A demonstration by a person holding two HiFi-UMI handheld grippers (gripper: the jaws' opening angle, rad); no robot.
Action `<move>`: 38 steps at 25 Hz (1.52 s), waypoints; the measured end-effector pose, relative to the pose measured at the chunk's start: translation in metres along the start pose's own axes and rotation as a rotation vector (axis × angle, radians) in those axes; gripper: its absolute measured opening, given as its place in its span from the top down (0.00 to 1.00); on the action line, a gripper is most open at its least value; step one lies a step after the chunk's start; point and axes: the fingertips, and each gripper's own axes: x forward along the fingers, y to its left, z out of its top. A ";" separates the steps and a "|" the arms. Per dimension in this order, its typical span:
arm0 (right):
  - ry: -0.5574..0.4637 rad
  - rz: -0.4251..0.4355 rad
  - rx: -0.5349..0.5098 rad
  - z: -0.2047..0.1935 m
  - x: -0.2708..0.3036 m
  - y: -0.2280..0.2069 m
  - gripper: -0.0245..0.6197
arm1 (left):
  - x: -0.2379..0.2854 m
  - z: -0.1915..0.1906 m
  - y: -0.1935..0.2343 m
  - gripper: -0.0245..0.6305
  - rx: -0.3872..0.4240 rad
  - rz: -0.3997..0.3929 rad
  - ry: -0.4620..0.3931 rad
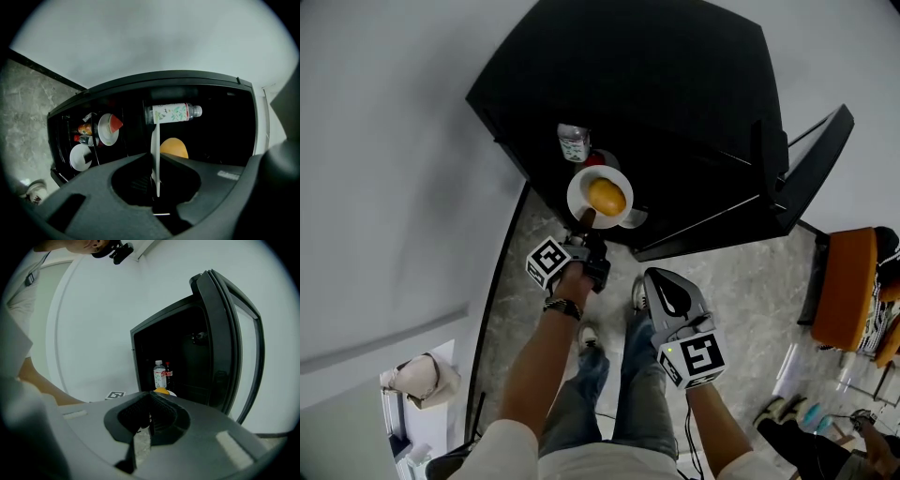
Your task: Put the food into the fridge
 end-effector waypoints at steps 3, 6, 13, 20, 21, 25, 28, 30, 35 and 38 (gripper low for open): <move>0.004 -0.003 0.004 -0.001 0.002 -0.003 0.95 | 0.006 -0.002 0.003 0.94 -0.017 -0.002 -0.002; 0.008 -0.008 0.011 -0.003 0.001 -0.006 0.95 | 0.012 -0.003 0.006 0.93 -0.032 0.002 -0.008; 0.011 -0.013 0.031 0.000 -0.002 -0.012 0.95 | 0.025 -0.007 0.010 0.93 -0.071 0.005 -0.015; 0.019 -0.005 0.036 0.000 -0.002 -0.017 0.95 | 0.039 -0.006 0.009 0.93 -0.086 0.008 -0.045; 0.021 -0.006 0.040 -0.002 -0.003 -0.018 0.95 | 0.041 -0.005 0.009 0.93 -0.086 0.009 -0.050; 0.025 -0.005 0.048 -0.006 -0.003 -0.018 0.95 | 0.048 -0.001 0.010 0.93 -0.102 0.009 -0.048; 0.031 -0.017 0.067 -0.011 -0.004 -0.019 0.95 | 0.049 -0.001 0.010 0.92 -0.112 -0.008 -0.035; 0.038 -0.022 0.078 -0.014 -0.005 -0.020 0.95 | 0.048 0.000 0.011 0.92 -0.125 -0.018 -0.037; 0.042 -0.025 0.078 -0.017 -0.006 -0.019 0.95 | 0.041 0.000 0.006 0.80 -0.116 -0.031 -0.043; 0.045 -0.025 0.085 -0.017 -0.006 -0.018 0.95 | 0.031 -0.007 0.007 0.80 -0.128 -0.017 -0.043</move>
